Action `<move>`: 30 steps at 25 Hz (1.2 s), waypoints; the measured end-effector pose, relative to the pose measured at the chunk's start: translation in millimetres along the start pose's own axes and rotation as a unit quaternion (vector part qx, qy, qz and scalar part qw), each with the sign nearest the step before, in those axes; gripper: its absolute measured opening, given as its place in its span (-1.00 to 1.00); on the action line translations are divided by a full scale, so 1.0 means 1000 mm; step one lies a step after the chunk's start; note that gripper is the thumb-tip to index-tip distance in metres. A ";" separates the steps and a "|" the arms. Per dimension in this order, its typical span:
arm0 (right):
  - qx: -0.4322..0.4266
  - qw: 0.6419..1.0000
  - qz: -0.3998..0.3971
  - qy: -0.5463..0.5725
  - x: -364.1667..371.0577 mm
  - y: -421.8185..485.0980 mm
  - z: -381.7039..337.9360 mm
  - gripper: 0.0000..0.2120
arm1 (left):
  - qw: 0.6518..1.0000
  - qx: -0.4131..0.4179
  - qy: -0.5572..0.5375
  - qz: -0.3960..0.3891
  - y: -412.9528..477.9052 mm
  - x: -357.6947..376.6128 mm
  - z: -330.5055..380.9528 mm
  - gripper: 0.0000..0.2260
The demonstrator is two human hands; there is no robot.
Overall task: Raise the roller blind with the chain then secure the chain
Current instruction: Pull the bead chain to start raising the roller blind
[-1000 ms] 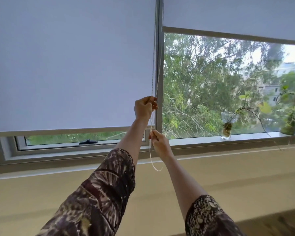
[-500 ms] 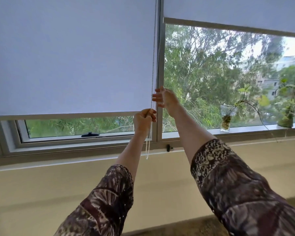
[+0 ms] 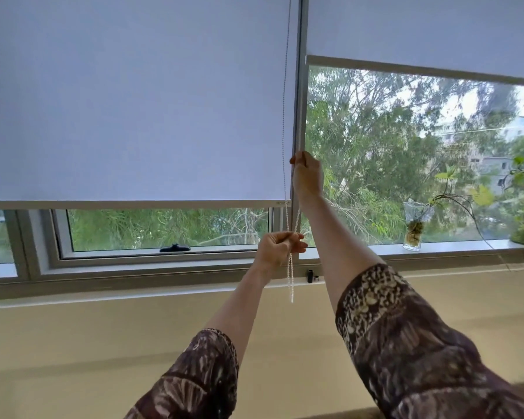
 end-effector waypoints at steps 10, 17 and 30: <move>0.025 0.992 -0.051 -0.112 -0.018 -0.057 0.050 -0.77 | 0.999 0.014 -0.012 0.026 0.042 -0.017 0.086 -0.77; 0.059 0.988 -0.097 -0.108 -0.037 -0.098 0.087 -0.74 | 0.994 0.042 -0.015 0.103 0.066 0.017 0.125 -0.82; 0.202 0.967 -0.142 0.055 -0.099 -0.048 0.044 -0.70 | 0.971 0.084 0.122 0.186 0.005 0.046 0.060 -0.89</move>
Point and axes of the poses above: each hand's wrist, its own y-axis towards the middle knuckle, its own x-axis out of the palm, z = x × y, the point moved 2 cm from there along y, towards the middle knuckle, and after that the axes turned 3 degrees about y, right-handed, at the moved point
